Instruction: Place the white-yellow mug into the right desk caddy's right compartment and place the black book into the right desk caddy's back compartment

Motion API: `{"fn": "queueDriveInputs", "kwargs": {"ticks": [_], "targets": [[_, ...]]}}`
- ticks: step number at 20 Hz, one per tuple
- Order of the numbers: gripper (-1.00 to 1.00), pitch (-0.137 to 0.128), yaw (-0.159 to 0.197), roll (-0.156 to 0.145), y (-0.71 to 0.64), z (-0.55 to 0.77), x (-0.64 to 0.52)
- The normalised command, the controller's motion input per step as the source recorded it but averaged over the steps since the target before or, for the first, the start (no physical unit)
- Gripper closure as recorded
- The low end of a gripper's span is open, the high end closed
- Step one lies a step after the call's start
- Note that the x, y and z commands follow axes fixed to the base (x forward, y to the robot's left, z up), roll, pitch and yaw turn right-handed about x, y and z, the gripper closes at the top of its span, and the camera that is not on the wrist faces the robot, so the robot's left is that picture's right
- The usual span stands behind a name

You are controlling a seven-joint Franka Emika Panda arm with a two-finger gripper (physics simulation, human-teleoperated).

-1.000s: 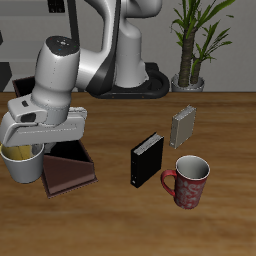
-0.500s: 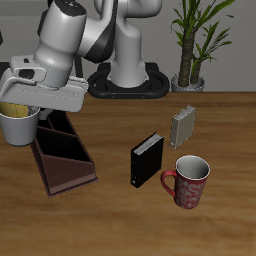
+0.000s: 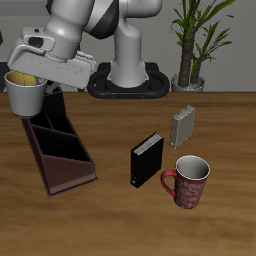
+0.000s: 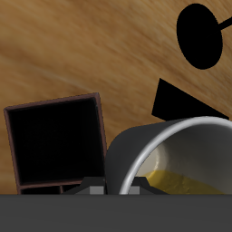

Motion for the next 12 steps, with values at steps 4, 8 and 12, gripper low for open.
{"fn": "queueDriveInputs", "kwargs": {"ticks": [4,8,12], "targets": [[1.0,-0.056,-0.052,-0.007,0.1,0.24,-0.5],[1.0,-0.035,-0.016,-0.007,0.04,0.09,-0.25],[1.0,-0.025,-0.07,-0.029,0.06,0.03,-0.31]]}}
